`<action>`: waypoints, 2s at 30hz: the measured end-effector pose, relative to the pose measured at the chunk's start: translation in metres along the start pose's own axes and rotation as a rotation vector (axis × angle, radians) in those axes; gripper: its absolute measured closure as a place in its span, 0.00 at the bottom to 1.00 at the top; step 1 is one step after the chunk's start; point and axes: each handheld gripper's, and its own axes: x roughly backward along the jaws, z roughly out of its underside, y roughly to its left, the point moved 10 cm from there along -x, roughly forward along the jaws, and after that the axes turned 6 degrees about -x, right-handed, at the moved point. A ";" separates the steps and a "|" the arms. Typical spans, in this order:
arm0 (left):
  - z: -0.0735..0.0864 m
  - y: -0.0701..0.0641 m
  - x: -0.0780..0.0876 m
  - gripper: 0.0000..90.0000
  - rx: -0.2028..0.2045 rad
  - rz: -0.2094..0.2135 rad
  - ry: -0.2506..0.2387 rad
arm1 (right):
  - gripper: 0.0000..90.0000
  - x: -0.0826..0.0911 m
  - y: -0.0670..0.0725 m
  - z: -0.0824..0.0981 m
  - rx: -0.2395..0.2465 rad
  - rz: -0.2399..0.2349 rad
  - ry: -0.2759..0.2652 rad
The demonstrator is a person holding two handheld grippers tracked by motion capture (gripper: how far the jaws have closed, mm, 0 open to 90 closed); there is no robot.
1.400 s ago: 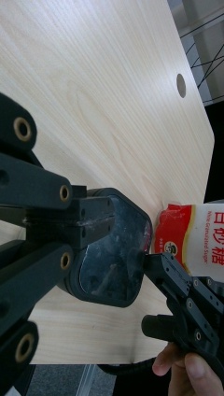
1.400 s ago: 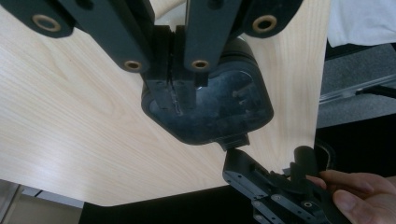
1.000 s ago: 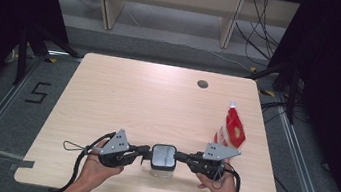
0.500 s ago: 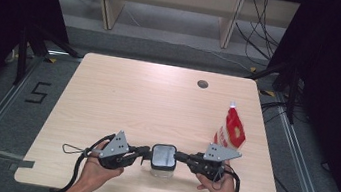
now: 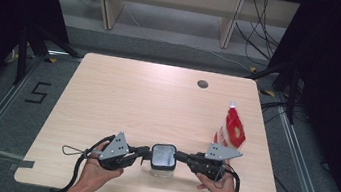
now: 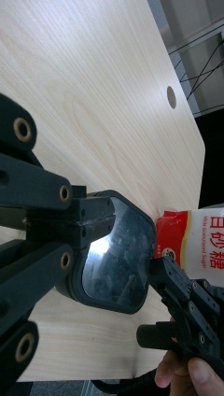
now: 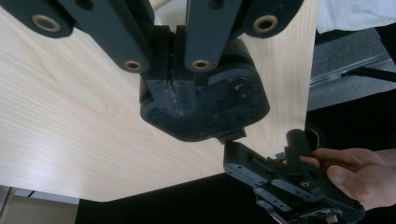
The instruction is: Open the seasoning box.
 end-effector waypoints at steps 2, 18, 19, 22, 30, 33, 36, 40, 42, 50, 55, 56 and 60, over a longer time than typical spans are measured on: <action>0.000 0.000 0.001 1.00 -0.012 -0.005 0.005 | 1.00 0.002 -0.001 0.001 0.005 0.007 0.016; 0.001 -0.002 0.001 1.00 -0.013 -0.014 -0.016 | 1.00 0.000 -0.002 0.000 0.002 0.014 -0.025; 0.001 -0.002 0.001 1.00 -0.019 -0.013 -0.012 | 1.00 0.000 -0.002 0.000 0.005 0.006 -0.017; 0.001 -0.002 0.001 1.00 -0.018 -0.013 -0.013 | 1.00 0.001 -0.002 0.001 -0.003 0.012 -0.016; 0.001 -0.003 0.001 1.00 -0.011 -0.020 -0.009 | 0.99 0.001 -0.003 0.001 -0.002 -0.006 -0.037; 0.001 -0.002 0.001 1.00 -0.027 -0.019 -0.005 | 0.98 0.002 -0.002 0.002 -0.014 -0.019 -0.021; 0.001 -0.003 0.001 1.00 -0.030 -0.026 -0.008 | 0.98 0.002 -0.002 0.003 -0.005 -0.013 -0.015; 0.001 -0.003 0.001 1.00 -0.038 -0.030 -0.011 | 1.00 0.001 0.000 0.001 0.049 0.028 -0.002; 0.000 -0.003 0.000 1.00 -0.036 -0.036 -0.022 | 1.00 0.001 0.001 0.001 0.044 0.037 0.006; 0.000 -0.003 0.000 1.00 -0.031 -0.024 -0.017 | 1.00 0.009 0.001 -0.005 0.035 0.063 0.000; 0.001 -0.003 0.000 1.00 -0.026 -0.027 -0.025 | 1.00 0.016 0.000 0.003 0.121 0.138 0.084; 0.001 -0.003 0.000 1.00 -0.021 -0.030 -0.028 | 1.00 0.017 0.002 0.004 0.126 0.128 0.087; 0.002 -0.003 0.001 1.00 -0.021 -0.025 -0.026 | 1.00 0.018 0.006 0.006 0.158 0.134 0.114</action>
